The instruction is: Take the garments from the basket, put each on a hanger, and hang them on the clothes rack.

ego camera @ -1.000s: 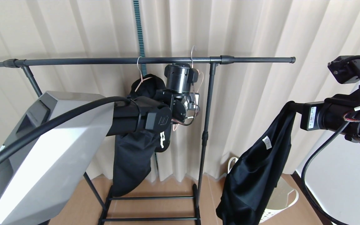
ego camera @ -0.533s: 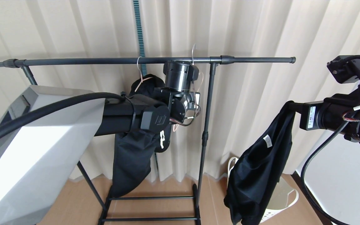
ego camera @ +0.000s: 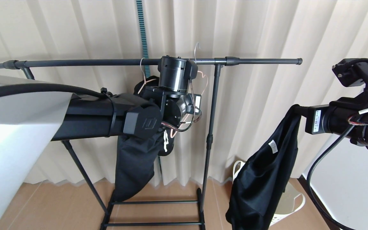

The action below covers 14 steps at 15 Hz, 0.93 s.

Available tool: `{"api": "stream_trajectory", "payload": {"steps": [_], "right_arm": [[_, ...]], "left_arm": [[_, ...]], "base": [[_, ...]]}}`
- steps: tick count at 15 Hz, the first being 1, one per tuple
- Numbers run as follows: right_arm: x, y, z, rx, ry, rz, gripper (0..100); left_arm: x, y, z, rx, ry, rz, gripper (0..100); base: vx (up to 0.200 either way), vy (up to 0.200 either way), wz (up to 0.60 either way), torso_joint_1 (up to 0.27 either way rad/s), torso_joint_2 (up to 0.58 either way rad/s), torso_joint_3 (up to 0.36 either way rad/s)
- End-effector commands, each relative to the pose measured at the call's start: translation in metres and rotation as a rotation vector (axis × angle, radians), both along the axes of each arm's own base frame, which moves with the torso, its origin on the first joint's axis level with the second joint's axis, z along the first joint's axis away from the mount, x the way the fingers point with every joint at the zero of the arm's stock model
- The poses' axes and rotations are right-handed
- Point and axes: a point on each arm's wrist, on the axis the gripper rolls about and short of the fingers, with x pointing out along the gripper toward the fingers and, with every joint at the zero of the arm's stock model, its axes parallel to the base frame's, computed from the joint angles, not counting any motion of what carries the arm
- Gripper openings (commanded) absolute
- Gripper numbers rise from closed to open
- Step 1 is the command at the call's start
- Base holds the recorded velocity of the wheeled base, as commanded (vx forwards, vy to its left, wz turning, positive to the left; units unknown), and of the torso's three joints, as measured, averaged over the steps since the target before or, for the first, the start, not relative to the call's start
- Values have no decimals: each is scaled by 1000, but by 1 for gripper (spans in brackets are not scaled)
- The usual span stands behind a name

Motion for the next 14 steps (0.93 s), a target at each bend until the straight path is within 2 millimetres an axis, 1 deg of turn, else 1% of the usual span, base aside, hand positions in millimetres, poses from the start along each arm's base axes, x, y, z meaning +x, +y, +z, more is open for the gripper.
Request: {"api": "stream_trajectory", "payload": {"steps": [1, 4, 6, 7, 8, 9, 10, 12, 13, 14], "right_arm": [[0, 0, -1, -1, 3, 0, 0], [0, 1, -1, -1, 3, 1, 0], [-1, 2, -1, -1, 3, 9, 0], [-2, 4, 0, 1, 2, 18, 0], [-8, 11, 1, 1, -5, 55, 0], [-11, 13, 2, 2, -9, 63, 0], [-20, 17, 3, -1, -14, 87, 0], [-27, 24, 0, -18, -13, 86, 0], [-27, 25, -1, -21, -11, 85, 0], [-28, 28, -5, -28, 1, 93, 0]], "left_arm": [[-7, 2, 9, -10, -13, -8, 0], [-11, 5, 10, -9, -8, -7, 0], [-23, 14, 11, -6, -4, -10, 0], [-26, 17, 13, -10, -11, -12, 0], [-37, 25, 16, -20, -27, -23, 0], [-41, 29, 17, -23, -29, -24, 0], [-59, 44, 10, -19, -18, -45, 0], [-87, 67, 3, -34, -25, -72, 0], [-92, 71, 0, -35, -24, -79, 0], [-116, 83, -6, -44, -28, -117, 0]], "base": [[0, 0, 0, 0, 0, 0], [0, 0, 0, 0, 0, 0], [0, 0, 0, 0, 0, 0], [0, 0, 0, 0, 0, 0], [0, 0, 0, 0, 0, 0], [0, 0, 0, 0, 0, 0], [0, 0, 0, 0, 0, 0], [0, 0, 0, 0, 0, 0], [0, 0, 0, 0, 0, 0], [0, 0, 0, 0, 0, 0]]}}
